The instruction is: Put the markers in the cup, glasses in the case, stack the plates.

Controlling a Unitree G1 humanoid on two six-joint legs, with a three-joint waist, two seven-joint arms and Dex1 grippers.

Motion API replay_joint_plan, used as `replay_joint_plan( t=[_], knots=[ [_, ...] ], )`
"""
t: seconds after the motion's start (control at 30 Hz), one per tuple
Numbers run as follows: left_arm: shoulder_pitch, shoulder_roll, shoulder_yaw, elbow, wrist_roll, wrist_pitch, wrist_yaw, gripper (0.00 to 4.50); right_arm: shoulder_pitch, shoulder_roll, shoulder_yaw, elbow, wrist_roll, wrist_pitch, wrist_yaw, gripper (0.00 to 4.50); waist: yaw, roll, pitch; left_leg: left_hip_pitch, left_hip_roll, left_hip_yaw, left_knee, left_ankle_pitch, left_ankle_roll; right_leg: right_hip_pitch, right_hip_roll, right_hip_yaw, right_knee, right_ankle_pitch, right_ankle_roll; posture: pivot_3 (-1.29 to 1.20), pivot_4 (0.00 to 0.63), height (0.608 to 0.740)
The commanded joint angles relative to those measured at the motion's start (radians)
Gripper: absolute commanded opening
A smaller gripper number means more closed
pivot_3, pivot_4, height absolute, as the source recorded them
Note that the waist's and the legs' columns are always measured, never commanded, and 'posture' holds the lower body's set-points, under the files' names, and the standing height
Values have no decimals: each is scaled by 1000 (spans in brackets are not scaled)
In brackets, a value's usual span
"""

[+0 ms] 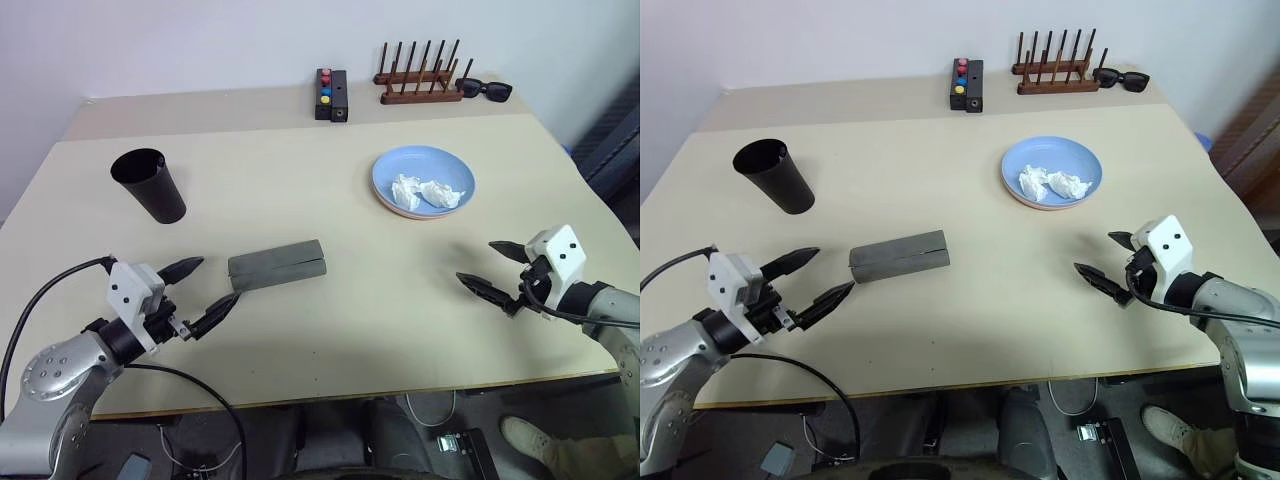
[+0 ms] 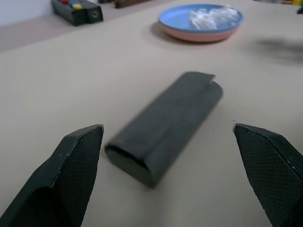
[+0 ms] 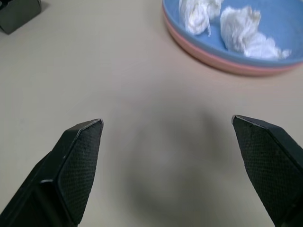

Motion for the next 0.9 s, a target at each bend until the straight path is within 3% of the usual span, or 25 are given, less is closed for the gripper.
replay_joint_plan(
  t=[0.03, 0.43, 0.9],
  knots=[
    [7, 7, 17, -14, -5, -34, -10, 4500, -2, -11, -34, -10, 17, -19, 3, 4456, 2, 0, 0, 0, 0, 0, 0, 0, 0, 0, 0, 0, 0, 0, 0, 0, 150, 740],
    [-18, 23, -26, -34, 5, -12, 20, 4500, -7, -12, -31, -8, 26, -10, -3, 4456, 1, 0, 0, 0, 0, 0, 0, 0, 0, 0, 0, 0, 0, 0, 0, 0, 150, 740],
    [34, -26, -77, -34, 43, -50, 78, 4500, -34, -11, -15, 226, -36, -184, 45, 4456, 0, 0, 0, 0, 0, 0, 0, 0, 0, 0, 0, 0, -1, 0, 0, 0, 150, 740]
  ],
)
